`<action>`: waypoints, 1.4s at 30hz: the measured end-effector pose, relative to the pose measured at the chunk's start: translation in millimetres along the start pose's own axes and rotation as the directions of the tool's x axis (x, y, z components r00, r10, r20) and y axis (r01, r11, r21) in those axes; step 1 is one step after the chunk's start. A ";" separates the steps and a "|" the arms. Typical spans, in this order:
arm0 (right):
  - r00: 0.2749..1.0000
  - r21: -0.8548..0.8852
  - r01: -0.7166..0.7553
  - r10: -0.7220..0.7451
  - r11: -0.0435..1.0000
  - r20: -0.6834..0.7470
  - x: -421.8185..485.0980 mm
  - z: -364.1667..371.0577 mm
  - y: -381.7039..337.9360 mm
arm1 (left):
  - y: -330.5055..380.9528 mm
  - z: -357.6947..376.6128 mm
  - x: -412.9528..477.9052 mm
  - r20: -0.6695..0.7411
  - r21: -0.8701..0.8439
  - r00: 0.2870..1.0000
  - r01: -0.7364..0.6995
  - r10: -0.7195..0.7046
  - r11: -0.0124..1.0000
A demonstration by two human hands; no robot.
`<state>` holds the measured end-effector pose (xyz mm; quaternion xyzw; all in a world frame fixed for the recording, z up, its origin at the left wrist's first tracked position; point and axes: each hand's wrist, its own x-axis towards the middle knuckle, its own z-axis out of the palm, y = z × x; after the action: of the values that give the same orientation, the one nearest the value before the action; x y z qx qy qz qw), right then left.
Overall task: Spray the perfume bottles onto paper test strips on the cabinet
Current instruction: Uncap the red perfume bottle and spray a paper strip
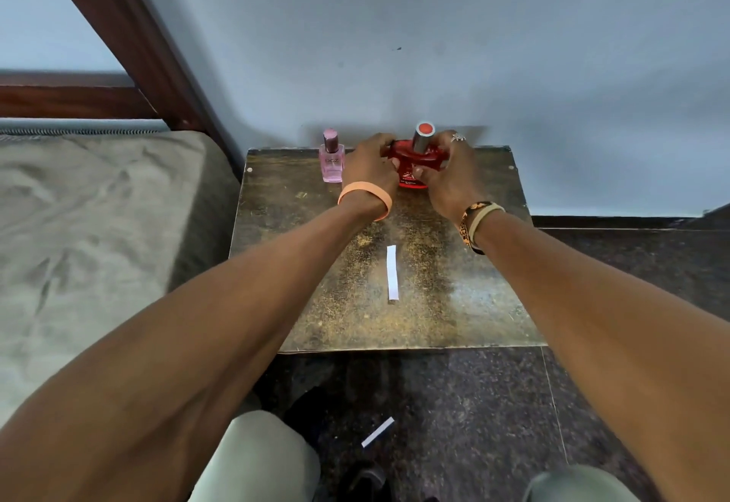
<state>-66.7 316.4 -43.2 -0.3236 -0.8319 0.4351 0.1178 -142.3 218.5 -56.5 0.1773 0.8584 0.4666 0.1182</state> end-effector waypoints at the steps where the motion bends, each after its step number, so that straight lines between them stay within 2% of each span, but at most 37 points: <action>1: 1.000 0.011 -0.015 0.015 1.000 -0.002 -6.1 -1.0 0.6 | 2.6 -0.3 -3.2 -0.010 -0.013 1.000 -0.005 0.005 1.000; 4: 0.998 0.034 -0.050 0.051 0.998 -0.043 -27.6 -14.3 1.3 | 13.3 1.5 -16.9 0.020 -0.072 1.000 -0.013 0.015 0.997; 10: 0.985 -0.063 -0.090 0.079 0.994 -0.155 -79.0 -65.3 9.1 | 49.5 16.9 -63.3 0.179 -0.101 0.981 -0.062 0.080 0.993; 14: 0.965 -0.097 -0.195 0.173 0.976 -0.196 -114.9 -96.1 20.0 | 73.4 35.0 -102.2 0.269 -0.083 0.957 -0.088 0.107 0.993; 22: 0.929 -0.123 -0.318 0.283 0.940 -0.237 -157.5 -108.8 46.2 | 73.2 66.2 -146.3 0.367 -0.018 0.930 -0.026 0.031 0.999; 27: 0.928 -0.128 -0.343 0.314 0.931 -0.200 -162.7 -110.4 50.9 | 68.0 65.7 -153.3 0.460 0.023 0.888 -0.018 0.005 1.000; 33: 0.926 -0.116 -0.353 0.329 0.928 -0.185 -162.1 -108.0 58.0 | 65.2 65.6 -153.6 0.483 0.056 0.875 -0.049 0.016 0.997; 42: 0.947 -0.158 -0.315 0.299 0.936 -0.117 -158.5 -113.1 56.2 | 71.9 60.2 -159.4 0.418 0.078 0.906 -0.101 0.060 0.992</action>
<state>132.8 311.2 -7.5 -0.4781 -0.7998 0.3584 0.0576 38.7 234.2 -22.3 0.3133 0.8274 0.3801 0.2698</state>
